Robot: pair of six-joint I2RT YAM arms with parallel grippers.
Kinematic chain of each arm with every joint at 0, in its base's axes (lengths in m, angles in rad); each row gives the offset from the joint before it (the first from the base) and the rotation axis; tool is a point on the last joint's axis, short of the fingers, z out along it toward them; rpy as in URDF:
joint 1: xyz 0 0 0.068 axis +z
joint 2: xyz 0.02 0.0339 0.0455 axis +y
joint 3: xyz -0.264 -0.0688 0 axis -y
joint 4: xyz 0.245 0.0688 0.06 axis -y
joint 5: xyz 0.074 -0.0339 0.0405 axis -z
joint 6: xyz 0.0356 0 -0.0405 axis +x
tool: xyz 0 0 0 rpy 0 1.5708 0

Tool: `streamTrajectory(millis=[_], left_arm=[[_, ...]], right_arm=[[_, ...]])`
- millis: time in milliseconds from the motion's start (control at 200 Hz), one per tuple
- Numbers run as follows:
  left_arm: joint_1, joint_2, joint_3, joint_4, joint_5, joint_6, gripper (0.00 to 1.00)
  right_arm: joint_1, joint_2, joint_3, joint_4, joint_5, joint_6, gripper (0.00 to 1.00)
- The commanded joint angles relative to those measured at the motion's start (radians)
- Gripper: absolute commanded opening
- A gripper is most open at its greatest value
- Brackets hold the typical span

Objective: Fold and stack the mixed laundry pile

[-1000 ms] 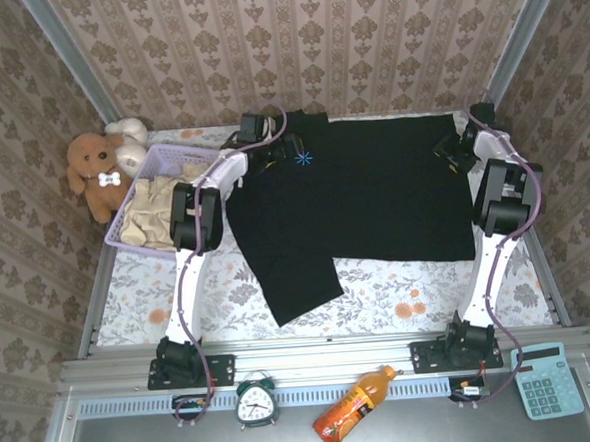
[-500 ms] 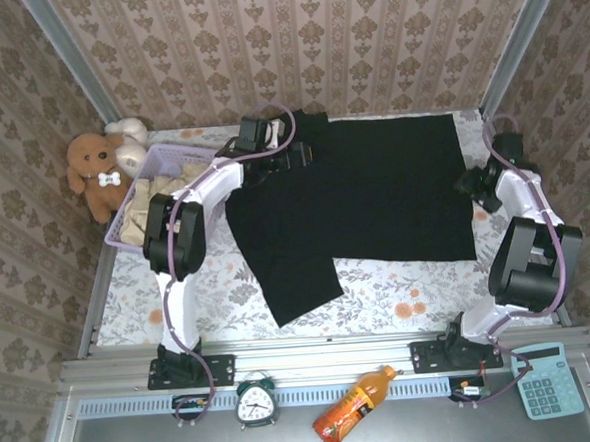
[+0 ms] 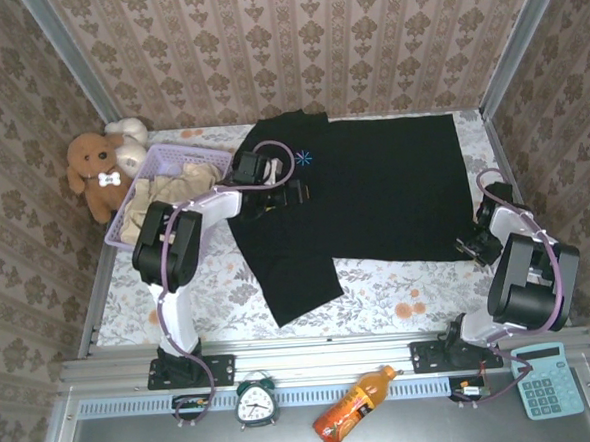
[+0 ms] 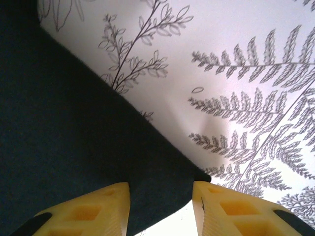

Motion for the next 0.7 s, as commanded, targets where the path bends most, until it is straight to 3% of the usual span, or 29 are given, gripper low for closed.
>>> streamTrajectory(millis=[0,200,325,405,555,695], left_arm=[[-0.016,-0.060,-0.017,0.014,-0.001,-0.011,1.00],[-0.019,-0.073,-0.041,-0.005,-0.013,-0.007,1.00],[-0.022,-0.096,-0.055,-0.024,-0.014,0.000,1.00],[-0.028,-0.137,-0.069,-0.077,-0.026,0.013,1.00],[-0.090,-0.291,-0.139,-0.229,-0.104,0.058,0.99],[-0.231,-0.457,-0.214,-0.422,-0.278,0.124,0.97]], right_arm=[[-0.015,0.031,0.016,0.020,0.061,-0.001,0.41],[-0.033,0.080,-0.010,0.084,0.029,0.009,0.38],[-0.034,0.057,-0.019,0.132,0.025,-0.006,0.21],[-0.034,0.050,-0.025,0.153,-0.039,-0.016,0.00],[-0.029,0.017,-0.054,0.177,-0.146,-0.020,0.00],[-0.028,-0.055,-0.085,0.190,-0.245,-0.021,0.00]])
